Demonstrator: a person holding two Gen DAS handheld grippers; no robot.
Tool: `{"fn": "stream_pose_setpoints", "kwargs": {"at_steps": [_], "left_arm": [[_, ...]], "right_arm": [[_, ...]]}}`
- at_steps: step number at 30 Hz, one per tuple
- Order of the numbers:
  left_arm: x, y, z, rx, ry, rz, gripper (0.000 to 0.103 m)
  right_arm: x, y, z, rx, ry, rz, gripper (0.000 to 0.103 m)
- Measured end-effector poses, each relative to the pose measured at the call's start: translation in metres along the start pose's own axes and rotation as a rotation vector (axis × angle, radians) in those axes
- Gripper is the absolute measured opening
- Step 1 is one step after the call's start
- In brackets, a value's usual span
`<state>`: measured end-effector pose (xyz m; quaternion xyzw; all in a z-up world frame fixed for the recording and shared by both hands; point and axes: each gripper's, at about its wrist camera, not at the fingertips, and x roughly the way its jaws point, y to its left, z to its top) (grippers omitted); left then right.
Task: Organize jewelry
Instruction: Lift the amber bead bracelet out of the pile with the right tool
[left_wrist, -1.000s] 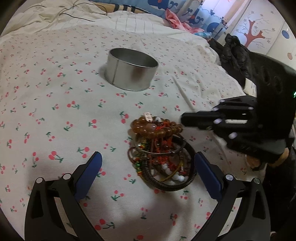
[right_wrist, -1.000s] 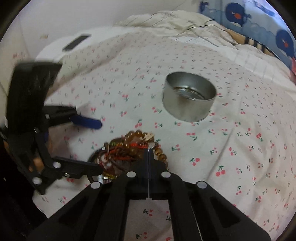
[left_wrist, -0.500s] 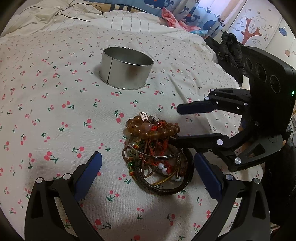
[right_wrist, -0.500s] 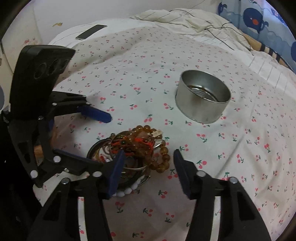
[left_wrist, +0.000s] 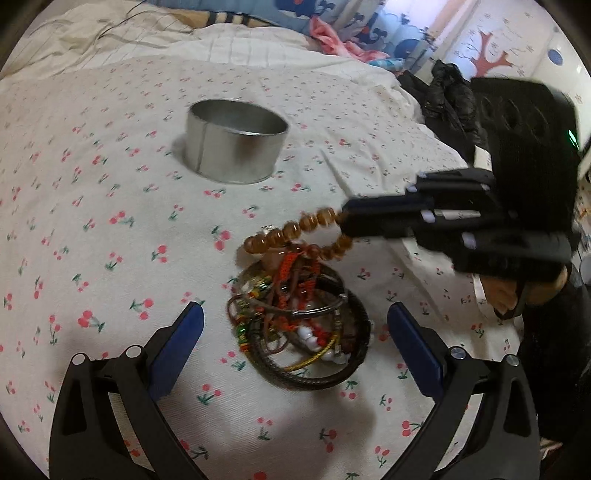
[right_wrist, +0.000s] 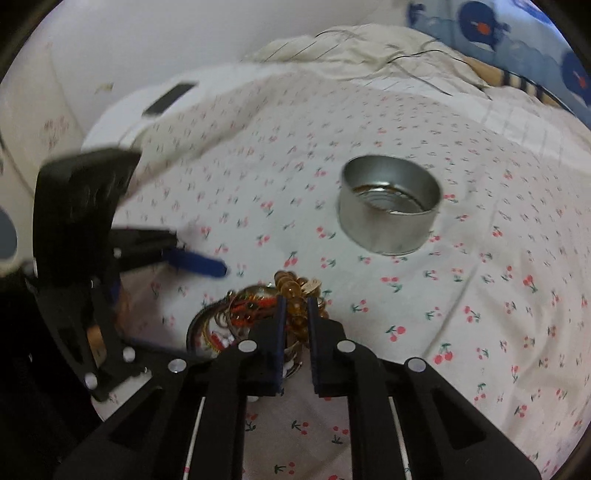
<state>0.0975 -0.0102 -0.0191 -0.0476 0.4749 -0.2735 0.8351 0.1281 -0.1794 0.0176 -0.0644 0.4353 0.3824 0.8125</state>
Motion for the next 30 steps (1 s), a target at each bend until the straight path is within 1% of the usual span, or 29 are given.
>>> {"fn": "stream_pose_setpoints", "kwargs": {"at_steps": [4,7,9,11,12,13,14,15,19,22,23,24,25,26,28,29,30], "left_arm": [[0.001,-0.016,0.004,0.111,-0.009,0.013,0.096],[0.004,-0.027,0.007,0.206,-0.011,0.006,0.096],[0.005,-0.032,0.010,0.265,0.003,-0.017,0.096],[0.007,-0.037,0.014,0.311,0.018,-0.005,0.096],[0.008,-0.038,0.016,0.335,0.042,-0.013,0.094],[0.008,-0.041,0.017,0.354,0.053,-0.009,0.076],[0.011,-0.041,0.018,0.368,0.083,-0.004,0.057],[0.015,-0.041,0.019,0.378,0.124,0.015,0.054],[0.014,-0.042,0.021,0.423,0.162,0.049,0.054],[0.013,-0.046,0.018,0.468,0.171,0.093,0.059],[0.013,-0.048,0.017,0.491,0.168,0.119,0.059],[0.010,-0.051,0.017,0.517,0.148,0.150,0.059],[0.007,-0.055,0.015,0.526,0.132,0.162,0.060],[0.002,-0.057,0.017,0.531,0.110,0.168,0.062],[-0.007,-0.061,0.018,0.540,0.085,0.152,0.063],[-0.010,-0.063,0.018,0.553,0.079,0.150,0.063],[-0.010,-0.068,0.016,0.581,0.082,0.162,0.063]], "right_arm": [[-0.008,-0.024,0.002,0.121,-0.033,-0.028,0.012],[-0.011,-0.046,-0.001,0.232,-0.051,-0.046,0.012],[-0.012,-0.060,-0.004,0.296,-0.059,-0.040,0.012],[-0.012,-0.066,-0.006,0.315,-0.059,-0.041,0.012],[-0.012,-0.068,-0.006,0.325,-0.061,-0.042,0.012],[-0.012,-0.069,-0.006,0.333,-0.063,-0.037,0.012],[-0.011,-0.070,-0.007,0.335,-0.061,-0.035,0.012],[-0.010,-0.070,-0.007,0.334,-0.057,-0.038,0.012],[-0.008,-0.067,-0.007,0.322,-0.055,-0.030,0.012],[-0.009,-0.065,-0.006,0.318,-0.064,-0.021,0.012],[-0.009,-0.064,-0.006,0.317,-0.065,-0.020,0.012],[-0.009,-0.064,-0.006,0.315,-0.065,-0.019,0.012],[-0.009,-0.064,-0.006,0.313,-0.066,-0.017,0.012],[-0.009,-0.063,-0.006,0.312,-0.066,-0.016,0.012],[-0.009,-0.062,-0.006,0.310,-0.068,-0.013,0.012],[-0.009,-0.061,-0.006,0.310,-0.069,-0.011,0.012],[-0.009,-0.061,-0.006,0.309,-0.070,-0.008,0.012]]}}
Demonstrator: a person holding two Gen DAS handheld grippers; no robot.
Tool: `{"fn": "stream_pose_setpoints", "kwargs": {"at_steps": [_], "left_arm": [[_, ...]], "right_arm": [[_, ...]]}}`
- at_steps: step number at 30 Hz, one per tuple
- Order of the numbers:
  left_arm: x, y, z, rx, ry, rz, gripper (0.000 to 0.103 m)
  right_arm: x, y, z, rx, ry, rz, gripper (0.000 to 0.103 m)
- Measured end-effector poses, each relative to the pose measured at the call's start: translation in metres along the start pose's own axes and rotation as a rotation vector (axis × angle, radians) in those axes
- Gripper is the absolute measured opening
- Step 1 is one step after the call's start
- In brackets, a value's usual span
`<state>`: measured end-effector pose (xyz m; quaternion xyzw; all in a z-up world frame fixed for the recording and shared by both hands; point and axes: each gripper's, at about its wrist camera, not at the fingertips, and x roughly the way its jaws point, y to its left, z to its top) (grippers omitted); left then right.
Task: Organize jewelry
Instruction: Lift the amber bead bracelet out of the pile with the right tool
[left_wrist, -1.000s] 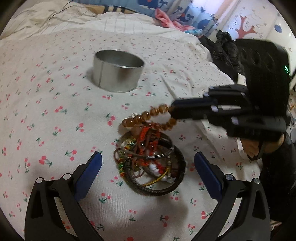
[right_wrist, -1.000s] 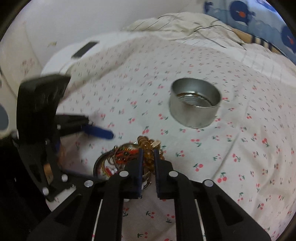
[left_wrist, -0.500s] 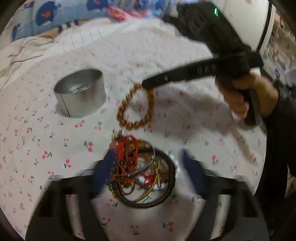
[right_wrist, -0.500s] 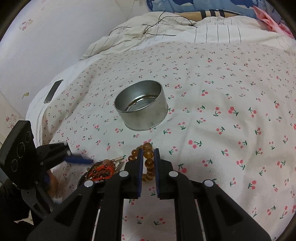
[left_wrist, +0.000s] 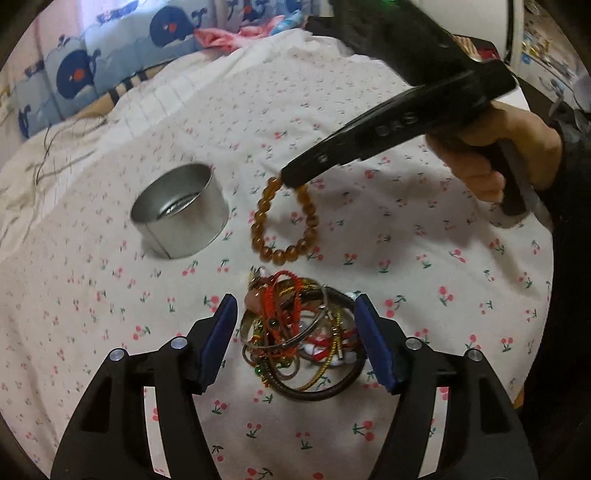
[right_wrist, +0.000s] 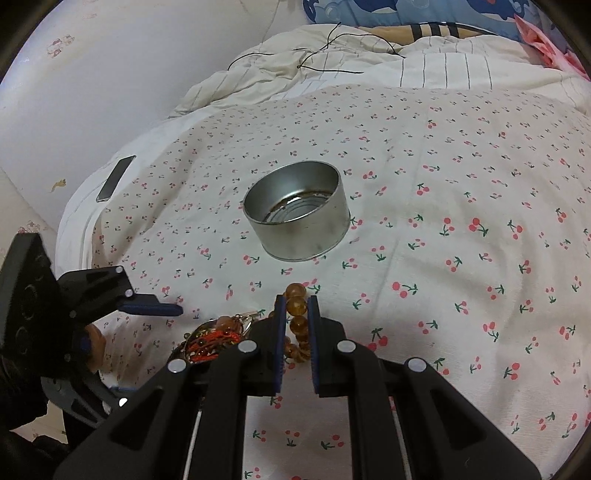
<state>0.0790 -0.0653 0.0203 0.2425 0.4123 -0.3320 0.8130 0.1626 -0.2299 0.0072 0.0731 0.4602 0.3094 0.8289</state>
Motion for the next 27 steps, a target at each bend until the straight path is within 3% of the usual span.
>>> {"fn": "stream_pose_setpoints", "kwargs": {"at_steps": [2,5,8,11,15,23,24,25,27], "left_arm": [[0.004,-0.009,0.001,0.056,0.021,0.020,0.057],[0.015,-0.021,0.003,0.129,0.072,0.026,0.029],[0.023,-0.028,0.004,0.205,0.095,0.038,0.020],[0.025,-0.031,0.005,0.234,0.107,0.053,0.013],[0.027,-0.023,0.009,0.217,0.119,0.030,0.011],[0.012,0.005,0.013,0.047,0.114,-0.041,0.006],[0.011,0.007,0.011,0.031,0.114,-0.057,0.006],[0.009,0.011,0.011,0.004,0.113,-0.071,0.006],[0.009,0.021,0.009,-0.062,0.121,-0.110,0.007]], "right_arm": [[0.000,0.000,0.000,-0.001,0.000,0.004,0.012],[-0.001,0.001,0.000,0.001,-0.001,0.010,0.012],[-0.001,0.001,0.001,0.002,-0.003,0.014,0.013],[-0.002,0.002,0.001,0.002,-0.004,0.019,0.013],[-0.004,0.002,0.001,0.003,-0.015,0.030,0.013],[-0.007,0.000,0.001,0.000,0.002,0.038,0.014],[-0.006,-0.001,0.000,0.000,0.012,0.046,0.028],[-0.005,-0.002,-0.002,0.002,0.025,0.050,0.049],[-0.002,-0.002,-0.004,-0.002,0.036,0.032,0.055]]}}
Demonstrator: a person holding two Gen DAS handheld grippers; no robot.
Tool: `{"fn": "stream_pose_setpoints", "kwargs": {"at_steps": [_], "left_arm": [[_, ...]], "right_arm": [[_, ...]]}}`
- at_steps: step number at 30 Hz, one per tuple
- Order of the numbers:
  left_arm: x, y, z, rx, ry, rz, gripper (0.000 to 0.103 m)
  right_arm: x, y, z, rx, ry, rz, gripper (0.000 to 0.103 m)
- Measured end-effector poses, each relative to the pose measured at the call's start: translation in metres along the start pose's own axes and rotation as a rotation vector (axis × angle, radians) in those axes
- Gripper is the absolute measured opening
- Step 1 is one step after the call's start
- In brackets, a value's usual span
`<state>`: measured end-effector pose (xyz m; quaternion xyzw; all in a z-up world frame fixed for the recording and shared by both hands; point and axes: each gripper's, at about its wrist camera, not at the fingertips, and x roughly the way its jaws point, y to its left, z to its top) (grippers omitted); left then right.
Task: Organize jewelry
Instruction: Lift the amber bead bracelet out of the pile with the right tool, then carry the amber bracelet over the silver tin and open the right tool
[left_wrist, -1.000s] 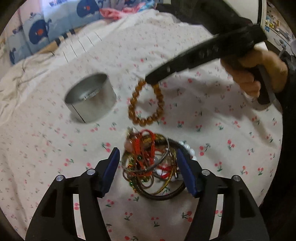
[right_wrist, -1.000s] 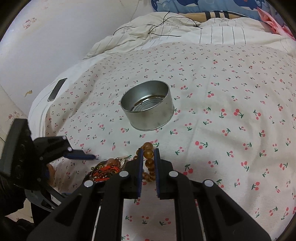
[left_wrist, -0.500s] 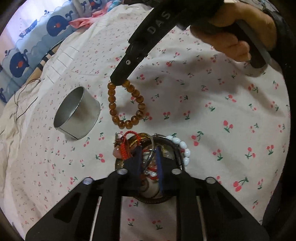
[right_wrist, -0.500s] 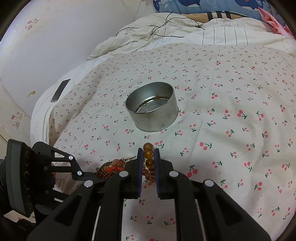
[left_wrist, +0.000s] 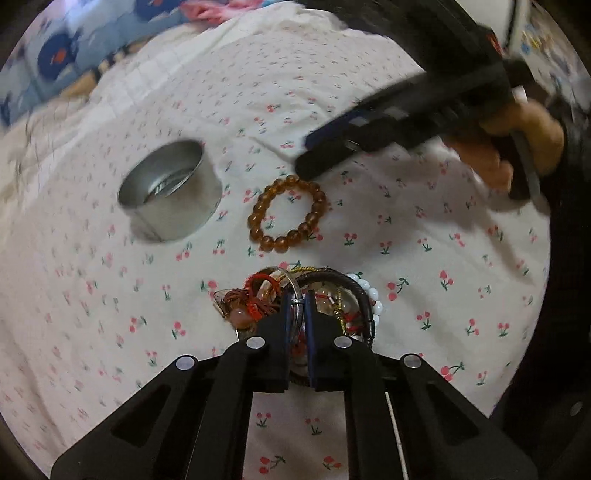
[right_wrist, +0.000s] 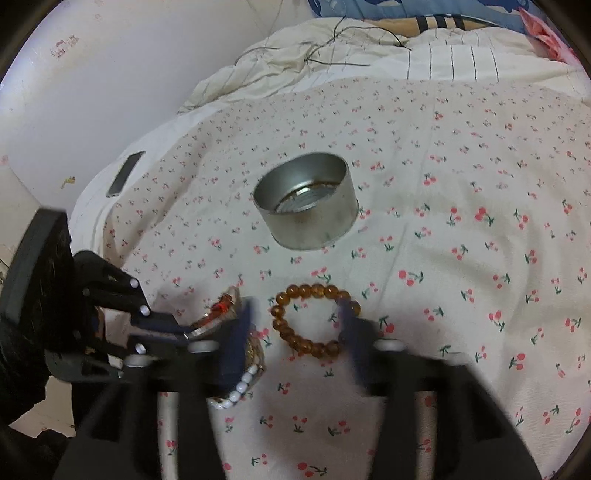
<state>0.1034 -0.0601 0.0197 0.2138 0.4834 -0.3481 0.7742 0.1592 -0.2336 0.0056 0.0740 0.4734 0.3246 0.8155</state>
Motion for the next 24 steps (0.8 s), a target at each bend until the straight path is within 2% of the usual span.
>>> {"fn": "stream_pose_setpoints", "kwargs": {"at_steps": [2,9,11,12,18,24], "left_arm": [[-0.003,0.017,-0.001,-0.087,-0.031,-0.021,0.008],[-0.015,0.057,-0.015,-0.293,-0.107,-0.111,0.008],[-0.017,0.067,-0.021,-0.347,-0.128,-0.125,0.008],[-0.017,0.072,-0.021,-0.364,-0.135,-0.136,0.008],[-0.024,0.084,-0.030,-0.455,-0.200,-0.184,0.007],[-0.038,0.085,-0.029,-0.463,-0.245,-0.186,0.007]], "right_arm": [[0.004,0.003,-0.001,-0.012,0.011,-0.021,0.055],[0.038,0.010,-0.008,-0.114,0.085,-0.240,0.054],[0.049,0.016,-0.009,-0.155,0.099,-0.279,0.035],[0.053,0.017,-0.009,-0.160,0.111,-0.276,0.013],[0.045,0.014,-0.008,-0.104,0.076,-0.195,0.012],[0.022,0.004,-0.003,-0.006,0.002,-0.077,0.012]]}}
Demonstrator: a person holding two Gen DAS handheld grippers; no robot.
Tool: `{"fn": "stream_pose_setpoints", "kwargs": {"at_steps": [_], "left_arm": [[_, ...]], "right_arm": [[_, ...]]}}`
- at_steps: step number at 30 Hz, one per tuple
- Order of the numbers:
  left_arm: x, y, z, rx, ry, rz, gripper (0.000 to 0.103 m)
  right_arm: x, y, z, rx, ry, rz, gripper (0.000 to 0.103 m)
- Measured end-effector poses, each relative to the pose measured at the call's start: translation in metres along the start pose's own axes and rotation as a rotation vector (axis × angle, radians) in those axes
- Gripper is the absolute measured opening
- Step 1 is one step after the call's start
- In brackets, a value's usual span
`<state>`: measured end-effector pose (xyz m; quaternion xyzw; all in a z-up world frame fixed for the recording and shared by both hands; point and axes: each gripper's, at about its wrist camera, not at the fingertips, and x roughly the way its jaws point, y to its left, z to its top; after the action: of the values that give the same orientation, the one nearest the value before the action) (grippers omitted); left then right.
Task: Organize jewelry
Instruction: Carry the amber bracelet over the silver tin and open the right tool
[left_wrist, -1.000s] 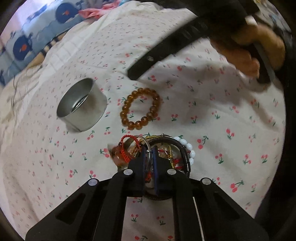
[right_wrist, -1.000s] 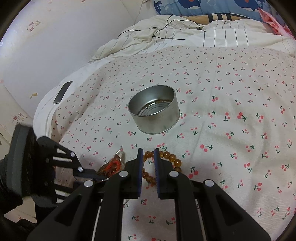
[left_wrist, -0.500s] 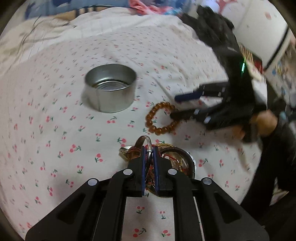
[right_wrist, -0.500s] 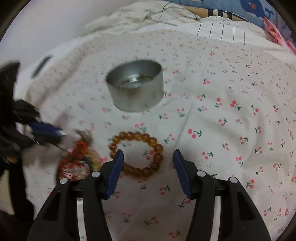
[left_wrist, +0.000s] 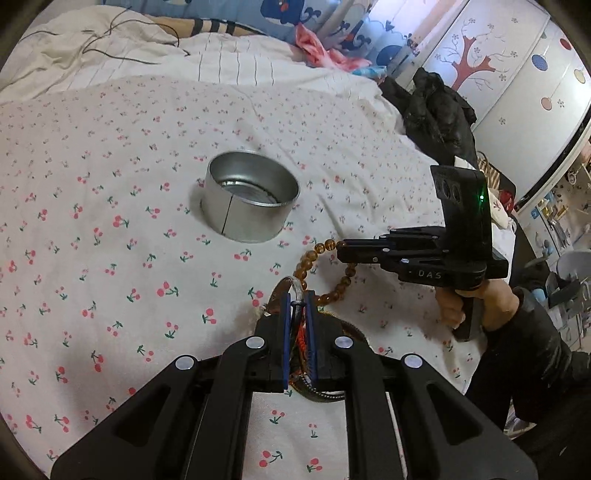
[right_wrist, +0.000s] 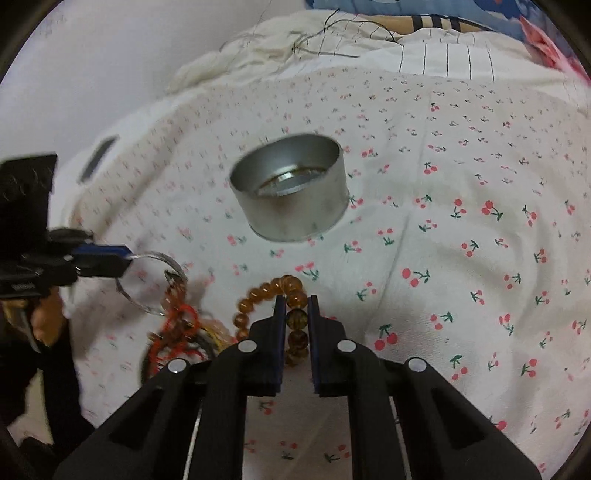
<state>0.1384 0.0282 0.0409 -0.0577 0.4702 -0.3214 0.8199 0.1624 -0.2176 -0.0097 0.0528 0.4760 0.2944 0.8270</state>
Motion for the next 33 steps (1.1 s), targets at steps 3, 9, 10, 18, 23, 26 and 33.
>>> {"fn": "stream_pose_setpoints", "kwargs": {"at_steps": [3,9,10,18,23,26,33], "left_arm": [[-0.008,-0.003,0.006,0.011,-0.024,0.004,0.007],[-0.018,-0.006,0.019,0.022,-0.061,0.021,0.007],[-0.018,-0.006,0.021,0.020,-0.067,0.019,0.007],[-0.025,-0.005,0.055,0.003,-0.149,-0.010,0.007],[-0.020,-0.007,0.079,0.008,-0.183,-0.018,0.007],[-0.011,-0.003,0.092,-0.001,-0.192,-0.020,0.007],[0.023,0.019,0.110,-0.045,-0.187,-0.003,0.007]], "right_arm": [[-0.011,-0.002,0.004,0.038,-0.041,0.072,0.012],[-0.035,-0.002,0.008,0.088,-0.137,0.171,0.012],[-0.040,-0.001,0.009,0.085,-0.150,0.178,0.012],[-0.061,0.014,0.033,0.102,-0.255,0.225,0.012],[-0.056,0.017,0.056,0.123,-0.277,0.242,0.012],[-0.048,0.017,0.072,0.129,-0.285,0.245,0.012],[-0.017,0.006,0.099,0.164,-0.277,0.228,0.012]]}}
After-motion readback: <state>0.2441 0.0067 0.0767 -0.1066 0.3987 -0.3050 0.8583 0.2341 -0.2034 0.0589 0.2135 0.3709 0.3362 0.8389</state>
